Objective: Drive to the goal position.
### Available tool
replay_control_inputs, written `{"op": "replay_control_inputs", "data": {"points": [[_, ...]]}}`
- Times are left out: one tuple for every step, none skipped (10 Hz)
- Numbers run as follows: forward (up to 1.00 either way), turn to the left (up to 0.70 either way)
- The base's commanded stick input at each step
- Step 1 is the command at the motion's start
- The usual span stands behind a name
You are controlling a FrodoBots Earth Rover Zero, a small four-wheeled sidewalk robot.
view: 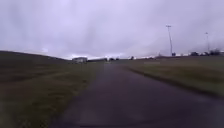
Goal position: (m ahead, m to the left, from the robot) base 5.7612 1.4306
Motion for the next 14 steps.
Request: {"op": "replay_control_inputs", "data": {"points": [[1.0, 0.0], [1.0, 0.0], [1.0, 0.0], [1.0, 0.0], [1.0, 0.02], [1.0, 0.39], [1.0, 0.36], [1.0, 0.32], [1.0, 0.01], [1.0, 0.0], [1.0, 0.0], [1.0, 0.0], [1.0, 0.0], [1.0, 0.0]]}}
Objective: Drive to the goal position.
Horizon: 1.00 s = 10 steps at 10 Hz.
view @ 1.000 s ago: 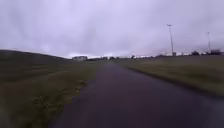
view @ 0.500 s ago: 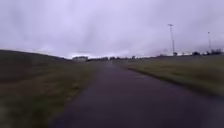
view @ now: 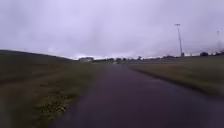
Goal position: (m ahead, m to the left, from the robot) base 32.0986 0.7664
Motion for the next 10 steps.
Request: {"op": "replay_control_inputs", "data": {"points": [[1.0, 0.0], [1.0, 0.0], [1.0, -0.03], [1.0, -0.13], [1.0, -0.19], [1.0, -0.1], [1.0, 0.0], [1.0, 0.0], [1.0, 0.0], [1.0, -0.16]]}}
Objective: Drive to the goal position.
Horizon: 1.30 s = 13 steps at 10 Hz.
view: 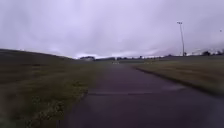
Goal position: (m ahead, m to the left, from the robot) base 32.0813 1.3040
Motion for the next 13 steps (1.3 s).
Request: {"op": "replay_control_inputs", "data": {"points": [[1.0, -0.22], [1.0, -0.09], [1.0, -0.01], [1.0, -0.01], [1.0, -0.02], [1.0, -0.26], [1.0, -0.23], [1.0, 0.0], [1.0, 0.0], [1.0, 0.0], [1.0, 0.0], [1.0, 0.0], [1.0, 0.0]]}}
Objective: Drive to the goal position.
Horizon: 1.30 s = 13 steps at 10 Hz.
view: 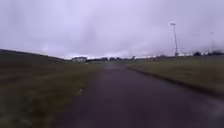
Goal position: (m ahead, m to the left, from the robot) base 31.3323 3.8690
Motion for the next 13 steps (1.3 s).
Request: {"op": "replay_control_inputs", "data": {"points": [[1.0, 0.0], [1.0, 0.0], [1.0, 0.0], [1.0, -0.01], [1.0, 0.0], [1.0, 0.0], [1.0, 0.0], [1.0, 0.0], [1.0, 0.0], [1.0, 0.0], [1.0, 0.0], [1.0, 0.0], [1.0, 0.0]]}}
